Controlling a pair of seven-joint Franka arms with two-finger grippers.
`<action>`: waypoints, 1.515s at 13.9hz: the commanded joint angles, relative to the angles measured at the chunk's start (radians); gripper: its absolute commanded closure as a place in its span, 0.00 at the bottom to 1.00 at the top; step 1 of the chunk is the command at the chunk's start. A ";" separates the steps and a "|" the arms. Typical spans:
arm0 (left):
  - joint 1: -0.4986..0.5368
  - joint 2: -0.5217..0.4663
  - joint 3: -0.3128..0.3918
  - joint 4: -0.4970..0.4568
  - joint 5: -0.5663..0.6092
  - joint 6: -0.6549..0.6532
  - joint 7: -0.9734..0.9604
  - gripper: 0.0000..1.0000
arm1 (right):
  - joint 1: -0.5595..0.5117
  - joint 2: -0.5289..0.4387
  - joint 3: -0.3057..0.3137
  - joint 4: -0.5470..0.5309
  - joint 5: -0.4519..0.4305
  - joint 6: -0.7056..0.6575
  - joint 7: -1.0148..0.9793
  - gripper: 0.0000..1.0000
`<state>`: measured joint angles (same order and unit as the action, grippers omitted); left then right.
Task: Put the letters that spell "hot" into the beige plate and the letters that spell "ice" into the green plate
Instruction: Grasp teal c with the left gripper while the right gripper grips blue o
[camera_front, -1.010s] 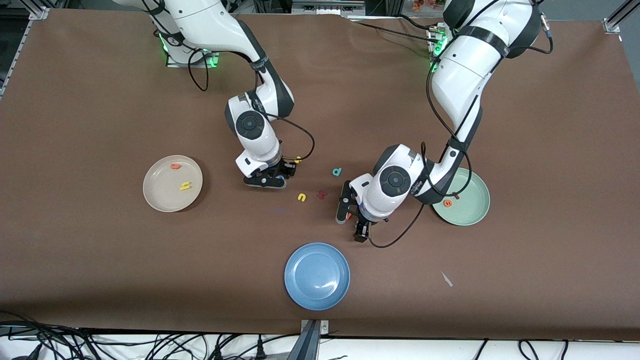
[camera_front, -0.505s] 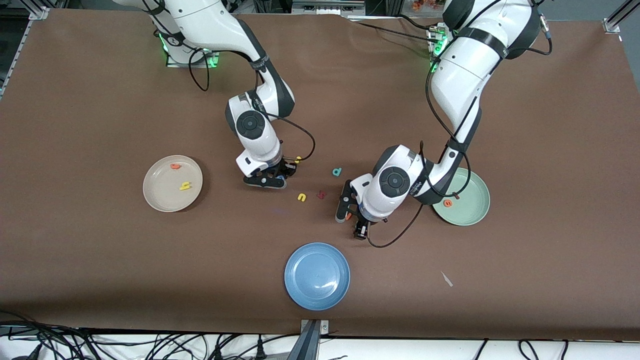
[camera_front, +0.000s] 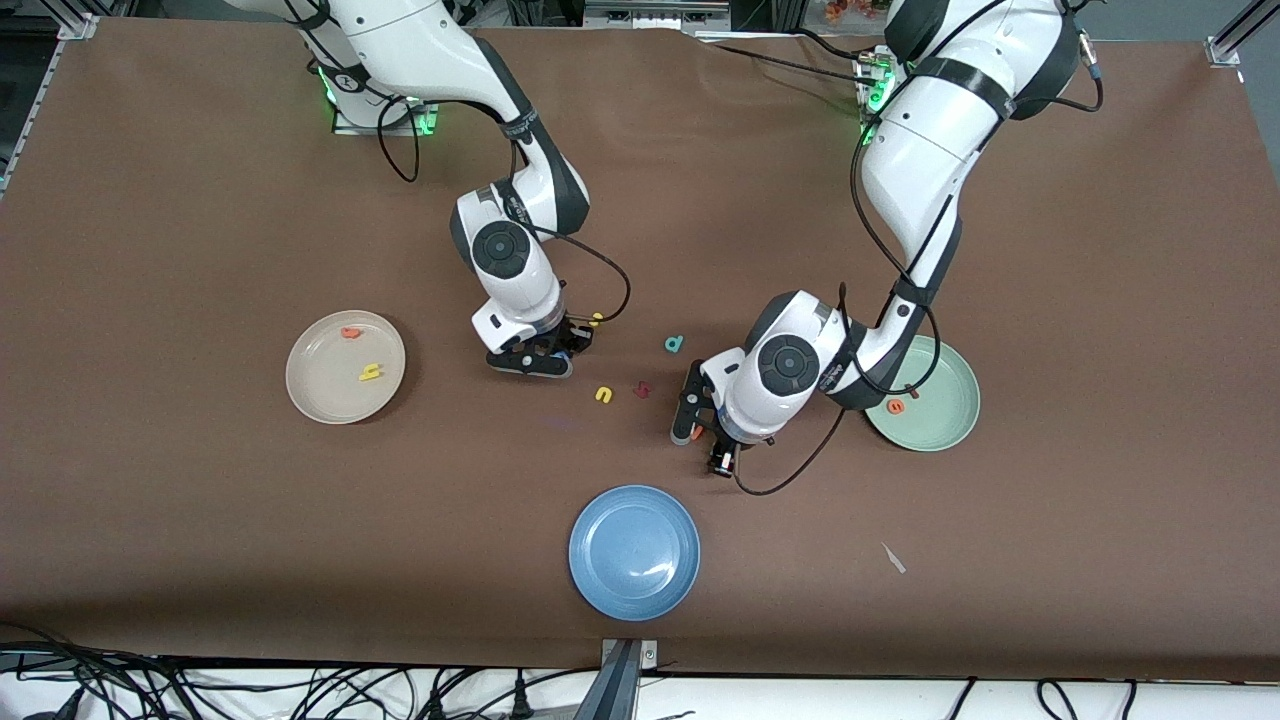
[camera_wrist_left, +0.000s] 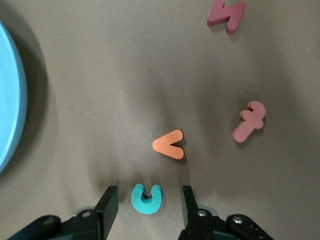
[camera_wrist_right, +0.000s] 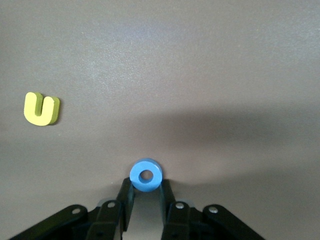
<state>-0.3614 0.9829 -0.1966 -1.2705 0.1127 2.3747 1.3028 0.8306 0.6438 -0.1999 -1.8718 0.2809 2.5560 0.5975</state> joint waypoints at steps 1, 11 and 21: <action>-0.008 0.025 0.006 0.037 -0.030 -0.002 0.047 0.44 | 0.005 0.017 -0.006 0.019 0.021 -0.010 0.015 0.90; -0.007 0.028 0.006 0.037 -0.031 -0.002 0.050 0.62 | -0.001 -0.058 -0.142 0.097 0.014 -0.273 -0.062 0.91; -0.005 0.031 0.008 0.037 -0.031 -0.002 0.044 0.84 | 0.002 -0.023 -0.130 0.167 0.038 -0.266 -0.012 0.00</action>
<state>-0.3618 0.9877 -0.1970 -1.2630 0.1124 2.3702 1.3189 0.8289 0.5966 -0.3353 -1.7490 0.2943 2.2975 0.5608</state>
